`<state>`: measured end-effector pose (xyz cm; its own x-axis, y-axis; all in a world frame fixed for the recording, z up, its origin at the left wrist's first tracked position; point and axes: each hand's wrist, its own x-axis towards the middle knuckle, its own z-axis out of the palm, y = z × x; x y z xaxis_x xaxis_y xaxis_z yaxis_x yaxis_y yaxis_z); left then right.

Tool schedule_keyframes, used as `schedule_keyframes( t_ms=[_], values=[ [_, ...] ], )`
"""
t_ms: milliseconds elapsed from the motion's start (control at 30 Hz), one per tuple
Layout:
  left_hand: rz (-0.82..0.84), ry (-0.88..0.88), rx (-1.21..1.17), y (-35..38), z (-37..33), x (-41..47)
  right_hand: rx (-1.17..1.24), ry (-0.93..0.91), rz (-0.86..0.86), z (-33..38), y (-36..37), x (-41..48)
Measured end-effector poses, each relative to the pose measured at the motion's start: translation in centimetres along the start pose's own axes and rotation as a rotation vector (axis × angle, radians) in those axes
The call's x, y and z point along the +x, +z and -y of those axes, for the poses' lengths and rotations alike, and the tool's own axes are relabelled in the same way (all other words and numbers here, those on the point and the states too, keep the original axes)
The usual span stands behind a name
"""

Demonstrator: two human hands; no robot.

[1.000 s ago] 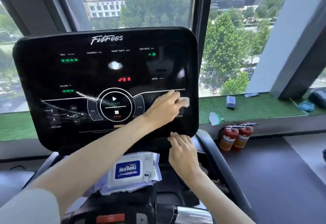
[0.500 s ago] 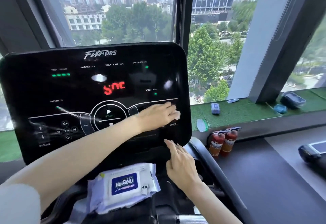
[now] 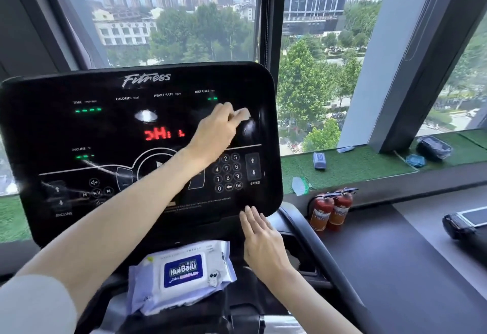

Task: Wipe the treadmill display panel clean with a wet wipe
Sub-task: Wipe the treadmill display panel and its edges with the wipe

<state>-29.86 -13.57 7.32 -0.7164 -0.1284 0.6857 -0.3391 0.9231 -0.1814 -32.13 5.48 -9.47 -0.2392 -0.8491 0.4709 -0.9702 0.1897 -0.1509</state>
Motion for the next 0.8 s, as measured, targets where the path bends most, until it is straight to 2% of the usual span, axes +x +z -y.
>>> schedule_keyframes(
  t_ms=[67, 233, 567, 667, 800],
  values=[
    [-0.01, -0.069, 0.009, 0.6, -1.4, -0.4, -0.014, 0.015, -0.002, 0.1, 0.2, 0.1],
    [0.137, 0.271, 0.094, 2.9, -4.8, -5.0, -0.022, 0.033, -0.019, 0.3, 0.2, 0.1],
    [0.378, 0.575, -0.018, 3.4, -4.6, -9.5, 0.073, 0.084, -0.14, 0.5, -0.6, 0.3],
    [0.369, 0.568, 0.02, 2.3, -3.5, -8.8, 0.09, 0.105, -0.138, 0.6, -0.5, 0.3],
    [0.222, 0.356, 0.081, 1.8, -3.6, -5.8, 0.1, 0.111, -0.141, 0.7, -0.2, 0.3]
  ],
)
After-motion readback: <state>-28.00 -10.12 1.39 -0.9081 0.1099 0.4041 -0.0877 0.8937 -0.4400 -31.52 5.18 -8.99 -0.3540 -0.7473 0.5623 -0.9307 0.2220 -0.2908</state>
